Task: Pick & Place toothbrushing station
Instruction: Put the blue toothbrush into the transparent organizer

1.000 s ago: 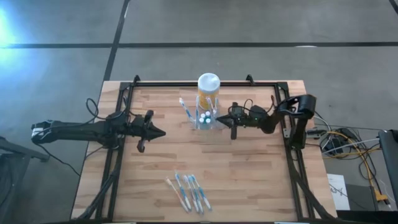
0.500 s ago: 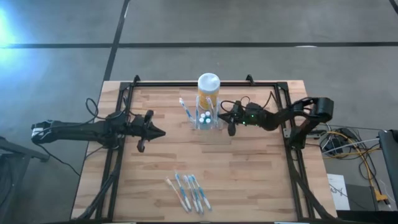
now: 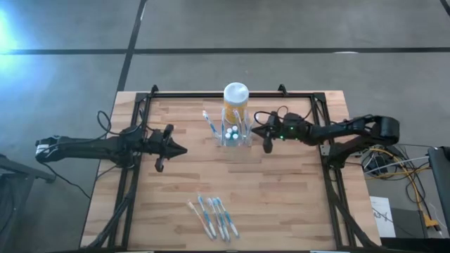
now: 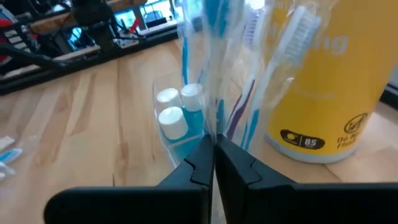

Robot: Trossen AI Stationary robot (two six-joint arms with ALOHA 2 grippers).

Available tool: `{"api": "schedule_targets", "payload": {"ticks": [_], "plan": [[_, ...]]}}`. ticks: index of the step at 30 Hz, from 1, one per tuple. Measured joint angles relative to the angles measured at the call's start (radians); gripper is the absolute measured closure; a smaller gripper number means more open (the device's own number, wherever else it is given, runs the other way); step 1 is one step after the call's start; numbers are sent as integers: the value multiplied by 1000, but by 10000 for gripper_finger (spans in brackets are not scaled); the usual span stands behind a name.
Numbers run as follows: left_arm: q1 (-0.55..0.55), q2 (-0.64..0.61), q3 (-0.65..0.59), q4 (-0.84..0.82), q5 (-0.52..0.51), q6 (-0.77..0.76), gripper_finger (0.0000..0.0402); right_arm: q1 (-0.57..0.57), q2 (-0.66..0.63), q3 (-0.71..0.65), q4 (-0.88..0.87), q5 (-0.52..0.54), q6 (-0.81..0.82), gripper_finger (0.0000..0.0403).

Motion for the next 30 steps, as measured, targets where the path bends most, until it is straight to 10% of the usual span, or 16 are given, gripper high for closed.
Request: {"api": "schedule_targets", "payload": {"ticks": [22, 30], "plan": [[0, 0, 4, 0, 12, 7, 374, 0, -3, 247, -476, -30, -54, 232], [0, 0, 3, -3, 21, 6, 374, 1, -224, 306, -688, -264, -265, 239]]}}
